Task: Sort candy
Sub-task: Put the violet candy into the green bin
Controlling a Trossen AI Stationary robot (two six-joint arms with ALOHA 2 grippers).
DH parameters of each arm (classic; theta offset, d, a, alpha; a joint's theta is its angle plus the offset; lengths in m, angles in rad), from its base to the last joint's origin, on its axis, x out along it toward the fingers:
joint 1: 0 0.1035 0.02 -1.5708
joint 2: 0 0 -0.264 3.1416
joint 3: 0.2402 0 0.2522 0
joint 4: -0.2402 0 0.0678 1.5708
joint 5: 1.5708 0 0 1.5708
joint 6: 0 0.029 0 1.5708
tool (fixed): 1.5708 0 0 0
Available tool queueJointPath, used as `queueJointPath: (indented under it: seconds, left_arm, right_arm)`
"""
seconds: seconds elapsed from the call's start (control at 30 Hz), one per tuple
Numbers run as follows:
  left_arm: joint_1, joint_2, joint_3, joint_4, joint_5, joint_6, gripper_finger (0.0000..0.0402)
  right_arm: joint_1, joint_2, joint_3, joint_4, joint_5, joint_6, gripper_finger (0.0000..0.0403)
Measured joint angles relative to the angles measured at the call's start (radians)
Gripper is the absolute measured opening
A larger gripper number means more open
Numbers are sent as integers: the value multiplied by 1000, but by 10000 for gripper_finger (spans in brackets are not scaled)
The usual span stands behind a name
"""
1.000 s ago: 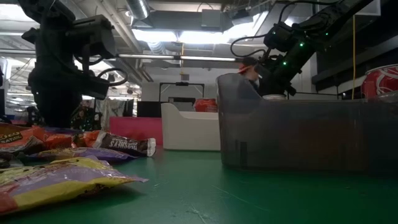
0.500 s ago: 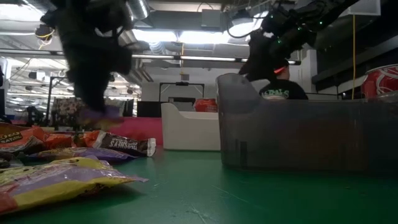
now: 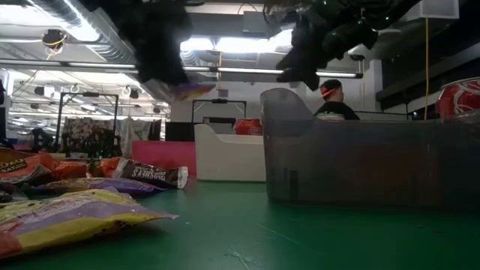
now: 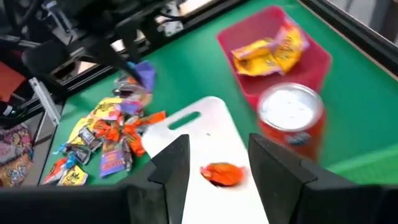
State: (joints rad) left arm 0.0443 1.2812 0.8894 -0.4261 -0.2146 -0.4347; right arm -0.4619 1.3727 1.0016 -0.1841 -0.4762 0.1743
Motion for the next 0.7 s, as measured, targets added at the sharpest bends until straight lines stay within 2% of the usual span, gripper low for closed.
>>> queueJointPath:
  seconds: [0.37, 0.7]
  left_arm:
    - [30, 0, 0, 294, -57, 108, 2]
    - [29, 0, 0, 430, -70, 116, 2]
  right_arm:
    - [207, 0, 0, 148, 277, 3, 161]
    - [317, 0, 0, 261, 433, 41, 161]
